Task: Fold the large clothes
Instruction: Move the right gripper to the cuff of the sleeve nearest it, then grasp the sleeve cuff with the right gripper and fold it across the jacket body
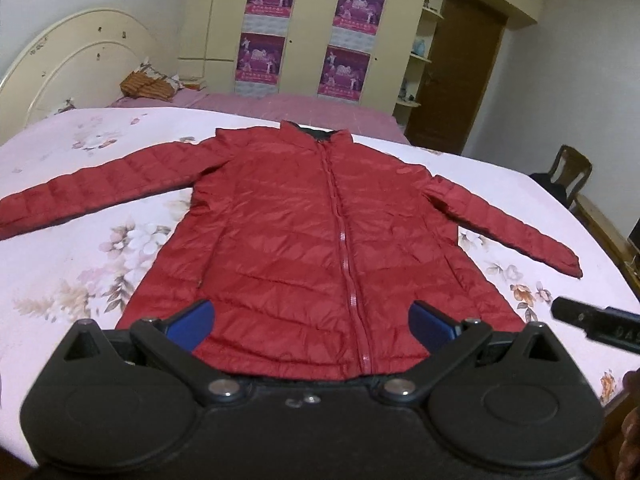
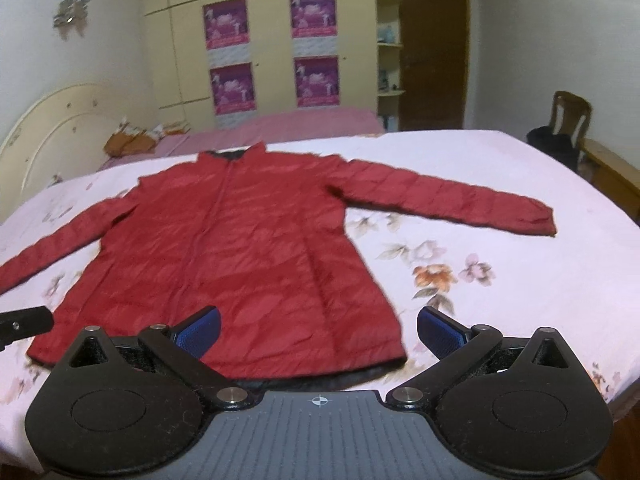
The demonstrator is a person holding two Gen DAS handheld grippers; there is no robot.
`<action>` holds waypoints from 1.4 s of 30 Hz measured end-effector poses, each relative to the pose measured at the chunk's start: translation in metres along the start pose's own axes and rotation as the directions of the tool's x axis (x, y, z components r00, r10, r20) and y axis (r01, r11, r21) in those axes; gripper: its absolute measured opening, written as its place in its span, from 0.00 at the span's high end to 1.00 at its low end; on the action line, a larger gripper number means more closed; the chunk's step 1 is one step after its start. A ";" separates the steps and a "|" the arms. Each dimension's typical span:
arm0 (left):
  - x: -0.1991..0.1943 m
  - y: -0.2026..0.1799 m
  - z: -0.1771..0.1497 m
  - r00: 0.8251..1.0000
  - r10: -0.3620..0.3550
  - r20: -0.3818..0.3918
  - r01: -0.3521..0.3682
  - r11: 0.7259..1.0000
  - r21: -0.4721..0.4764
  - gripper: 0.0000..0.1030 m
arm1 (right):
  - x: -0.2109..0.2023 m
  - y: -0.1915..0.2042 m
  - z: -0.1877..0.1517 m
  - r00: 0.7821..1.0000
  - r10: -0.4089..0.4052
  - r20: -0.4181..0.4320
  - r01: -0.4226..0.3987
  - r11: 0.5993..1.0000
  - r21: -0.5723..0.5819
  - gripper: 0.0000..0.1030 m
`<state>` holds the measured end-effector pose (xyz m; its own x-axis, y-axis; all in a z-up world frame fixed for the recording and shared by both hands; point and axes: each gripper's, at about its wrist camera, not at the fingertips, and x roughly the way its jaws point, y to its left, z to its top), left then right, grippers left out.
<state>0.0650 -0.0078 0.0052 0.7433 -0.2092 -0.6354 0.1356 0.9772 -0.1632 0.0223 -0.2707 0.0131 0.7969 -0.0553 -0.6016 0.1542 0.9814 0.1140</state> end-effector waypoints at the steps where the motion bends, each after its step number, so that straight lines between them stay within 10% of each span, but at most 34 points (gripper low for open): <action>1: 0.004 -0.003 0.002 1.000 0.000 -0.003 0.000 1.000 0.012 0.00 | 0.002 -0.003 0.003 1.000 -0.009 0.004 0.009 1.000 0.008 0.00; 27: 0.156 -0.066 0.064 0.999 0.044 0.031 -0.047 0.994 0.102 0.11 | 0.107 -0.184 0.059 0.978 -0.187 0.093 0.144 0.928 0.343 0.01; 28: 0.167 -0.072 0.069 0.999 0.046 0.029 -0.049 0.994 0.103 0.11 | 0.116 -0.195 0.062 0.978 -0.190 0.089 0.147 0.923 0.355 0.04; 29: 0.178 -0.078 0.074 0.998 0.051 0.023 -0.053 0.993 0.105 0.11 | 0.126 -0.206 0.066 0.979 -0.185 0.083 0.142 0.919 0.368 0.36; 30: 0.188 -0.085 0.078 0.998 0.054 0.015 -0.055 0.993 0.107 0.12 | 0.139 -0.218 0.070 0.982 -0.179 0.058 0.142 0.909 0.391 0.46; 42: 0.272 -0.143 0.105 0.997 0.038 -0.064 -0.030 0.991 0.129 0.13 | 0.212 -0.317 0.060 0.992 -0.127 -0.016 0.105 0.734 0.670 0.47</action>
<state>0.3166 -0.2011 -0.0649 0.7046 -0.1736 -0.6881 0.1970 0.9794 -0.0454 0.1771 -0.6043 -0.1028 0.7616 -0.1767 -0.6235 0.5884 0.5919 0.5508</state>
